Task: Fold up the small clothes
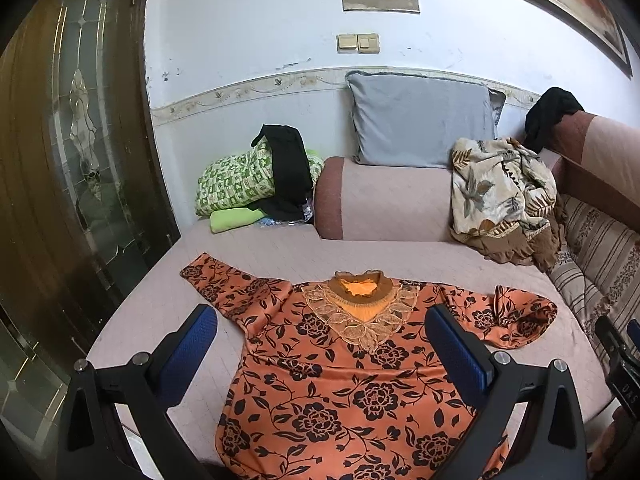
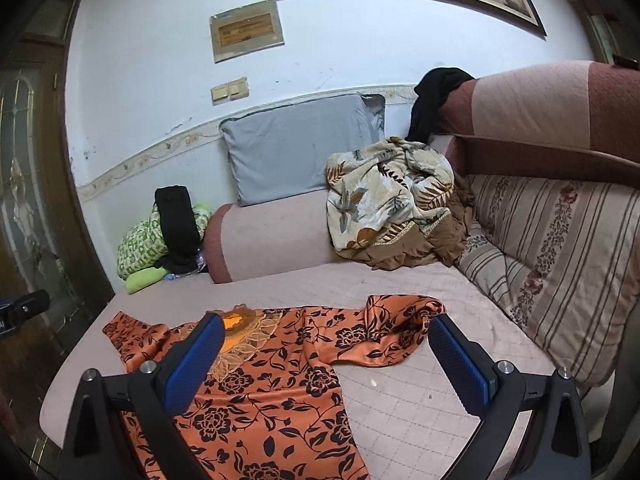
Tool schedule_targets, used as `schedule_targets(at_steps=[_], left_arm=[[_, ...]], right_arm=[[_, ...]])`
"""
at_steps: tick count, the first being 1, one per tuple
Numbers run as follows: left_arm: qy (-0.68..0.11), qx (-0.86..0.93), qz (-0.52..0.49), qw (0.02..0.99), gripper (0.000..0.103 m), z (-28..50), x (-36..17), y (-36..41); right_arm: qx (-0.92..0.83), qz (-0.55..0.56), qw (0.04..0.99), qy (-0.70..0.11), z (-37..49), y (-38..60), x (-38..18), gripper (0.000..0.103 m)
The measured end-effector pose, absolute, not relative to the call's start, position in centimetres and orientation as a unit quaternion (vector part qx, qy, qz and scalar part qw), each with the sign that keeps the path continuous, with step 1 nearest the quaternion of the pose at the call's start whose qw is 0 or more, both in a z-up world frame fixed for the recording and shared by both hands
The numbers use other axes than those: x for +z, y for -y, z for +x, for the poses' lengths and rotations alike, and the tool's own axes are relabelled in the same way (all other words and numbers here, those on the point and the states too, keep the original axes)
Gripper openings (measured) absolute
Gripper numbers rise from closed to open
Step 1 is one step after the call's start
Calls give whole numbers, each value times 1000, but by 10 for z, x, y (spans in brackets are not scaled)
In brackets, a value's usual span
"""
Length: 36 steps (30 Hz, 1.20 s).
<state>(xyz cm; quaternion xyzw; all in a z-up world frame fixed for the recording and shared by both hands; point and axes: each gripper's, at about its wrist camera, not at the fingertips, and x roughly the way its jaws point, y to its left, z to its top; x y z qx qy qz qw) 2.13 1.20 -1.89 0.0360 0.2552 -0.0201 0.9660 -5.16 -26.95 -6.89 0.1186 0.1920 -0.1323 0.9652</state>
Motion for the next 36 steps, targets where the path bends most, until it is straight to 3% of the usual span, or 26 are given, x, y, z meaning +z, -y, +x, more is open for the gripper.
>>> schedule_targets(at_steps=[21,31,36], left_arm=[[-317,-15,65,946,103,96,-95,2],[-429,-29,90,898,103,198,-216,28],[-397,-25,74,914,103,218,-236,23]], right_arm=[[-200,103,941,-253,-11,325,-120,103],[-201,303,877,-315,44,441,-207,103],[-115,387,861,-311,95,456,-221,102]])
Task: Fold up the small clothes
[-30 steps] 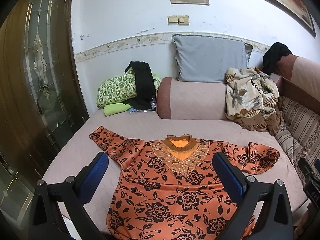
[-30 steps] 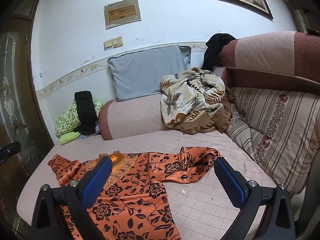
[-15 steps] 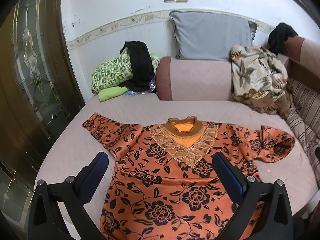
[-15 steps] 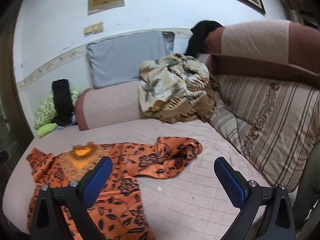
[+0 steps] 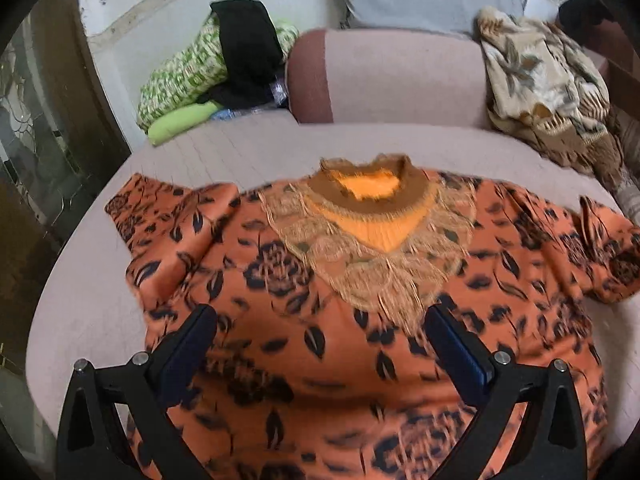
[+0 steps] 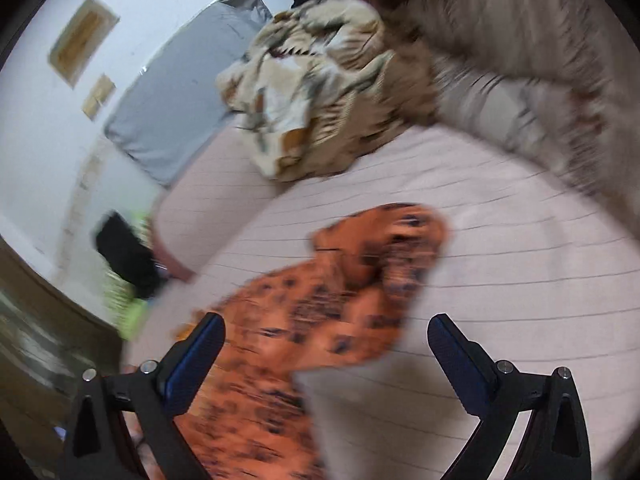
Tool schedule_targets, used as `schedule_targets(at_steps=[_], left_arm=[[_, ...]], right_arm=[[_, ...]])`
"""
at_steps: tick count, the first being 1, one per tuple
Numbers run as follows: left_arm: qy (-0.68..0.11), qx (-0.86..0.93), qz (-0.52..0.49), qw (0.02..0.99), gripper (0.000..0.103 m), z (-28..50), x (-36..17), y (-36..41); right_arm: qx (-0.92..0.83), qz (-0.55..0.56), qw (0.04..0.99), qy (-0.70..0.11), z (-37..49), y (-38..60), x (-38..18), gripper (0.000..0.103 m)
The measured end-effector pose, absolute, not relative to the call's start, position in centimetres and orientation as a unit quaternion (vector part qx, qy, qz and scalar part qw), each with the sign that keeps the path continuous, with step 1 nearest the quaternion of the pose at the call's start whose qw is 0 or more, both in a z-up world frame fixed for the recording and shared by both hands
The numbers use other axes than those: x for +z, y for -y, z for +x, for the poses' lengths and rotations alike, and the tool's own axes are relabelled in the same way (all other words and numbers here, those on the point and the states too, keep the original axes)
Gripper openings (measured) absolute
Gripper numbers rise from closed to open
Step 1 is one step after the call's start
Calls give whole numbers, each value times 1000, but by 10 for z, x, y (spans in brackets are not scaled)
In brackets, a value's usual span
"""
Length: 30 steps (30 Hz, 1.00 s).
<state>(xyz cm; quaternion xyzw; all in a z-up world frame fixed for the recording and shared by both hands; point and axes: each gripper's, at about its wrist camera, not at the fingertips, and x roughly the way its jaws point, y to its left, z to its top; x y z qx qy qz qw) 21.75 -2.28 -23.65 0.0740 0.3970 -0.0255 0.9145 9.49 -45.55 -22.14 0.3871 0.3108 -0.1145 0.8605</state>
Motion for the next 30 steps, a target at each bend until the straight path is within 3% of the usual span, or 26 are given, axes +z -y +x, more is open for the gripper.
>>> schedule_targets(at_steps=[4,7,10,12,17,25,30], left_arm=[[-394,-25,82,915,103,230,-250,12],[-394,-17,78,916,103,237,-253,-1],[-398,-12,67,915,103,244,-252,-13],[-402,-15,54,914,103,247,-250,-18],[-395,-12,29,918,103,250,-239,-32],[-399,27,-57,915,103,249,-229,-94],[-401,47,-49,914,103,242,-235,-123]], right_arm=[[-119,416,843,-319,146,456,-247,98],[-163,449,814,-329,172,472,-280,87],[-214,491,779,-326,179,492,-311,72],[-229,525,759,-311,175,501,-327,47],[-206,560,762,-254,156,499,-322,27],[-86,417,881,-208,175,402,-215,23],[-49,371,895,-244,187,332,-170,24]])
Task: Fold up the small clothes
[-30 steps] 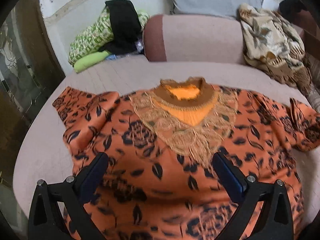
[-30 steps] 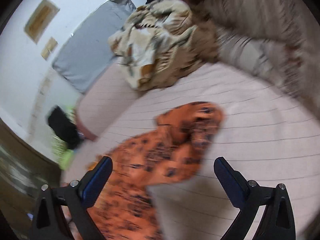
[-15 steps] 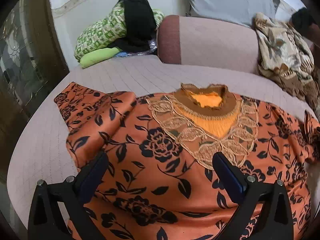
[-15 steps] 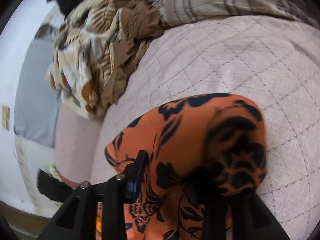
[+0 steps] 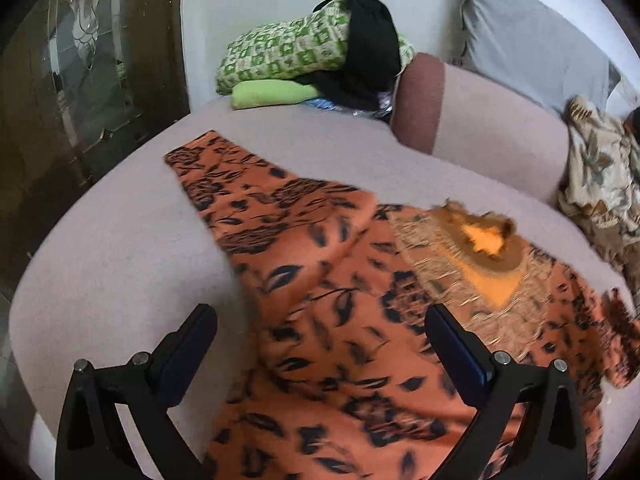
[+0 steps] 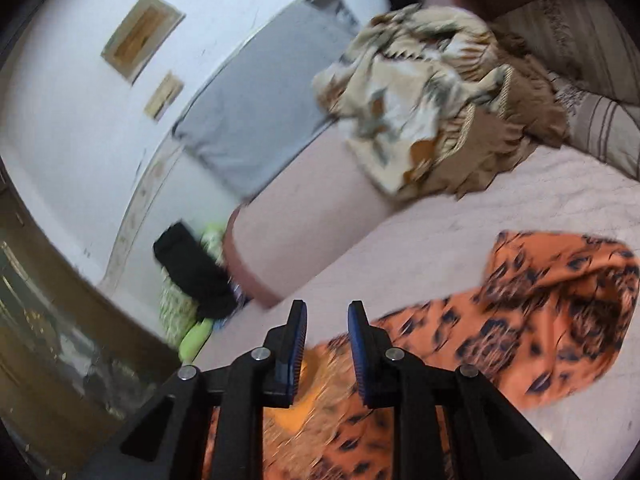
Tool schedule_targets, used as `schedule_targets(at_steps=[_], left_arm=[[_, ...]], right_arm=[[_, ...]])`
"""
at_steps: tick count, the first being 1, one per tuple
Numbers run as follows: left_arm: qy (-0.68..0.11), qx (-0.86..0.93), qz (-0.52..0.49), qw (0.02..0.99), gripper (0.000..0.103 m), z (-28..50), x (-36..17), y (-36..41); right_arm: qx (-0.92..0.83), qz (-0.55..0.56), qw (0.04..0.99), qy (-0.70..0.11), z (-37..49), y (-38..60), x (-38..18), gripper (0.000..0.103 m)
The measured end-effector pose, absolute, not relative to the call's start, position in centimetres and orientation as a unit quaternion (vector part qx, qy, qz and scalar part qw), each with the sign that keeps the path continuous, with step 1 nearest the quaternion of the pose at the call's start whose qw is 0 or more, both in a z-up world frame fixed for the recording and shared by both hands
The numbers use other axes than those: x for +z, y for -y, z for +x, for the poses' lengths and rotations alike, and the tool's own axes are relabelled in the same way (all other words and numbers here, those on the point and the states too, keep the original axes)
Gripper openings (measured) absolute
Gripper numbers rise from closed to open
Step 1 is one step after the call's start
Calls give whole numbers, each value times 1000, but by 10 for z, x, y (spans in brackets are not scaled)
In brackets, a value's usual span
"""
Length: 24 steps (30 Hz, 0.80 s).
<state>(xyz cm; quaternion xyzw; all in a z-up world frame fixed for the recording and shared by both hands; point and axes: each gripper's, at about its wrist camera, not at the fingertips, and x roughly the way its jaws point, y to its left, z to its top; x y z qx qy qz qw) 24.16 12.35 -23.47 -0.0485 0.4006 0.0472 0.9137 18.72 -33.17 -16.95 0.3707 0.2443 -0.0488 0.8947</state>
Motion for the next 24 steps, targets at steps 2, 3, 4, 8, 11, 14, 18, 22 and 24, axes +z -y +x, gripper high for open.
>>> schedule_targets(at_steps=[2,3,4,8,11,14,18,22,24], left_arm=[[-408,37,-55,911,103,240,-236,-130],[-411,30,-62,909,103,239,-236,-133],[-414,24,-69,908,103,238,-236,-134],[-425,3,-76,902,103,240,-239,-123],[-438,-7,-54,897,103,244,-244,-107],[-442,-13,-25,897,103,247,-250,-90],[-445,-13,9,895,103,251,-257,-75],[-448,-9,22,894,103,258,-263,-67],[-448,-11,22,894,103,261,-264,-64]], right_arm=[[-89,321,902,-276,184,327,-159,29],[-123,282,905,-293,181,329,-156,47],[-157,250,905,-305,178,333,-155,66],[-267,90,901,-332,162,348,-163,99],[-271,-25,882,-384,170,350,-181,99],[-240,-125,854,-444,189,347,-213,98],[-223,-190,828,-478,229,362,-255,97],[-238,-160,814,-506,262,400,-288,91],[-232,-112,820,-512,268,418,-293,34]])
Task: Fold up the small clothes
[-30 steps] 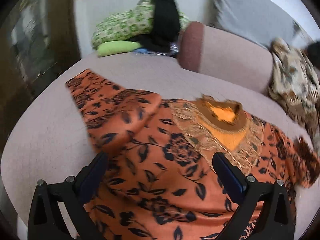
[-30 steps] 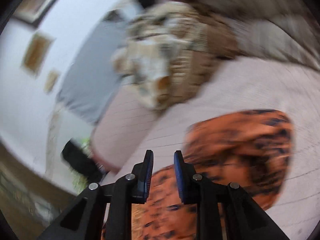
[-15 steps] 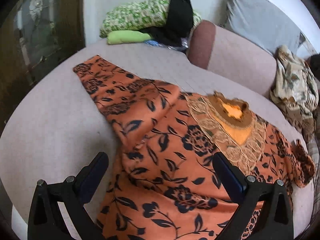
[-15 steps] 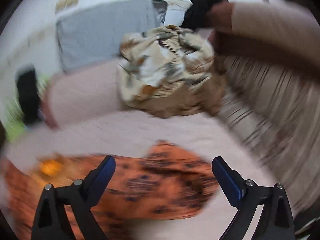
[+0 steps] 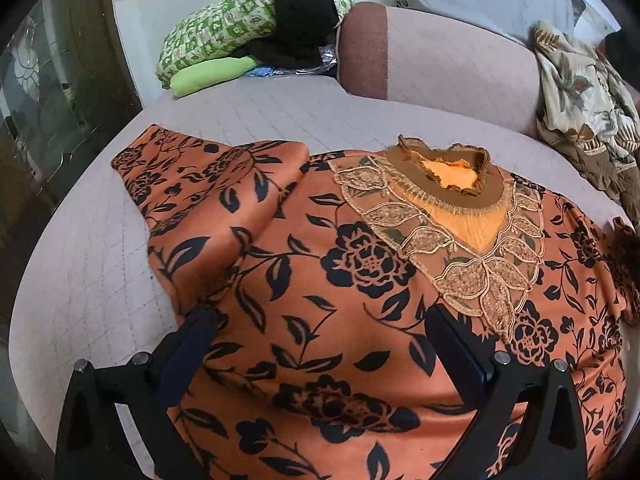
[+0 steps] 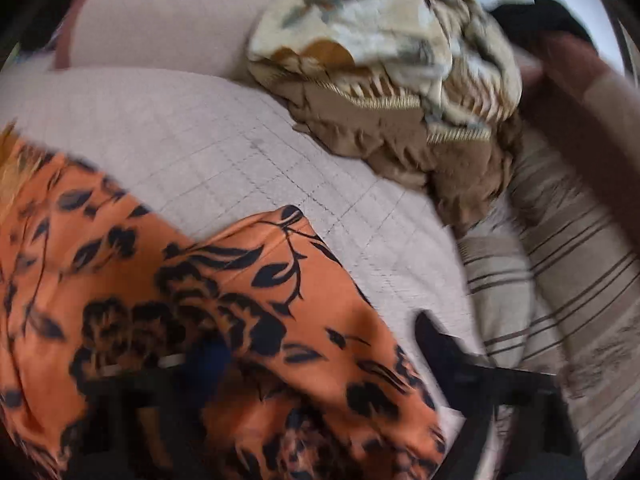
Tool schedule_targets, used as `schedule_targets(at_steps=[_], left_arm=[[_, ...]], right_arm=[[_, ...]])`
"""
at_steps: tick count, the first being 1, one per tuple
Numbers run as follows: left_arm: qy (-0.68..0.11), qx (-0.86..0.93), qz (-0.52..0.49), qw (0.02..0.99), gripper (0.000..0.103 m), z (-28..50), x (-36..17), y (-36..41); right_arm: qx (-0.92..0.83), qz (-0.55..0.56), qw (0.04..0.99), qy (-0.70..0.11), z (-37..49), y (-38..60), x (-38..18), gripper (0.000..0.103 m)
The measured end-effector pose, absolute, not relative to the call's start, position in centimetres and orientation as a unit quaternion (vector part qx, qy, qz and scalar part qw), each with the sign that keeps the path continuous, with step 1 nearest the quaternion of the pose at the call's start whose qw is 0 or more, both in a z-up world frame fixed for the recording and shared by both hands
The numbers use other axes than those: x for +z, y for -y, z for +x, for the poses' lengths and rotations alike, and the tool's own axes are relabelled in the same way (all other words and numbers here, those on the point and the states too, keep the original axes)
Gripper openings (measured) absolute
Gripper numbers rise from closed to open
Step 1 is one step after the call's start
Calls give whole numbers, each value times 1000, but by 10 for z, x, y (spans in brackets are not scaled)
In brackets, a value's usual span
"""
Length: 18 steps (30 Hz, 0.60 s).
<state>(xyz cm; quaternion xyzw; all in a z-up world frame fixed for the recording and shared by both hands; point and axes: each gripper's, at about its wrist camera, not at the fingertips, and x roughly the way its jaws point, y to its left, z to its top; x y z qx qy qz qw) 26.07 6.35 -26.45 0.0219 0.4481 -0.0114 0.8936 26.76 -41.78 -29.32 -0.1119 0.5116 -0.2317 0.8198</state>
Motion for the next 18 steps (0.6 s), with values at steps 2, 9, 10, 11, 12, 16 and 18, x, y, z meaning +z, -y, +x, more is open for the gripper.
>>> schedule_targets(at_steps=[2,9,10,11,12,16,18], left_arm=[[-447,-12,27,894,103,264,-265,-59],[-439,-22,21,898,103,261,-254,-60],[-437,-21,15,899,103,260,-252,-64],[-436,-18,8,900,103,259,-249,-70],[-435,-13,-1,900,103,259,-246,-78],[-419,19,-43,907,103,255,-233,-118],[-413,40,-52,908,103,254,-230,-137]], right_arm=[[-226,-28,825,-518,268,440,-296,21],[-130,301,854,-405,209,470,-265,7],[-108,371,840,-382,199,470,-264,6],[-84,421,827,-364,192,464,-264,6],[-54,463,813,-348,190,456,-263,6],[51,519,794,-310,206,385,-245,7],[94,535,784,-300,224,343,-238,7]])
